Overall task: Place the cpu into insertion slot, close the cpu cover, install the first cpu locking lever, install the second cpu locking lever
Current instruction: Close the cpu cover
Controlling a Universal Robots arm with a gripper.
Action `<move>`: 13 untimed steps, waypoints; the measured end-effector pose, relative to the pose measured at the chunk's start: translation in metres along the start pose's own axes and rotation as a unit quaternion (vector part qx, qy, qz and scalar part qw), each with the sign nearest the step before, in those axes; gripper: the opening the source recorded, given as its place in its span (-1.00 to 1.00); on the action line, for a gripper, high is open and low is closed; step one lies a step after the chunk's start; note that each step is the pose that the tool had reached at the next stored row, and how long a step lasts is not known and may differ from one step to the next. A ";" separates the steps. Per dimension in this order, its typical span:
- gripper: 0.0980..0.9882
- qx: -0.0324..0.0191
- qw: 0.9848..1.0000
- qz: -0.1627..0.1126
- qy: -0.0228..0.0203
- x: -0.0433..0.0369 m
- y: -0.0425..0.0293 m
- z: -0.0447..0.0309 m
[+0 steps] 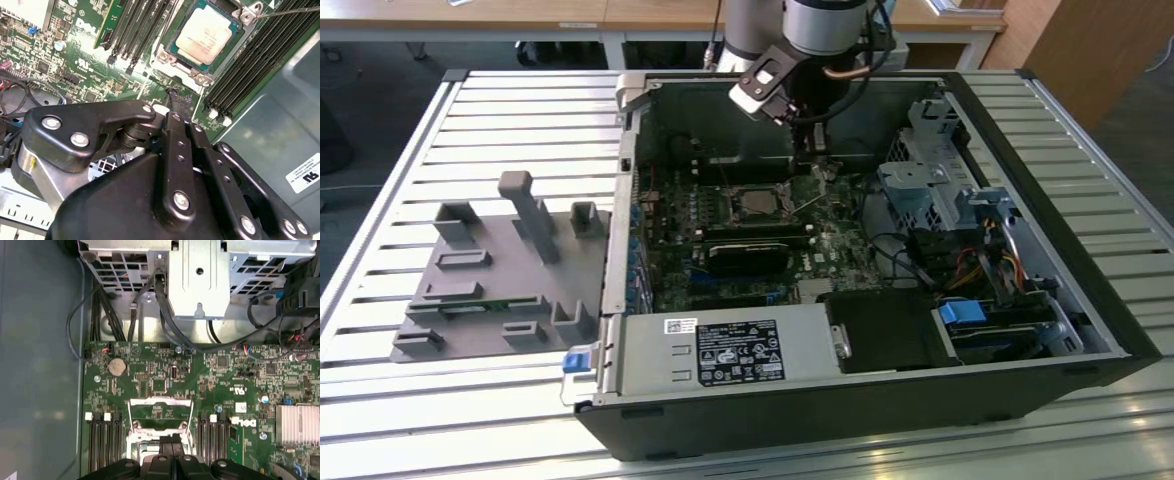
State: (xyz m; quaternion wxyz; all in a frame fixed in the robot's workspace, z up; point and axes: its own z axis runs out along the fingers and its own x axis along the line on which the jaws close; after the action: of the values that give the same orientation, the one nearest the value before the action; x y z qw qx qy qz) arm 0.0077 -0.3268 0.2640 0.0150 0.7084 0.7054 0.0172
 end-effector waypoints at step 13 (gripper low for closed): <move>-0.95 0.000 1.000 0.000 0.000 0.0000 0.0086 0.0015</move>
State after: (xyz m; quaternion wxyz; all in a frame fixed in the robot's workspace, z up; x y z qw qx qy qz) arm 0.0163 -0.3268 0.2629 0.0150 0.7085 0.7054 0.0170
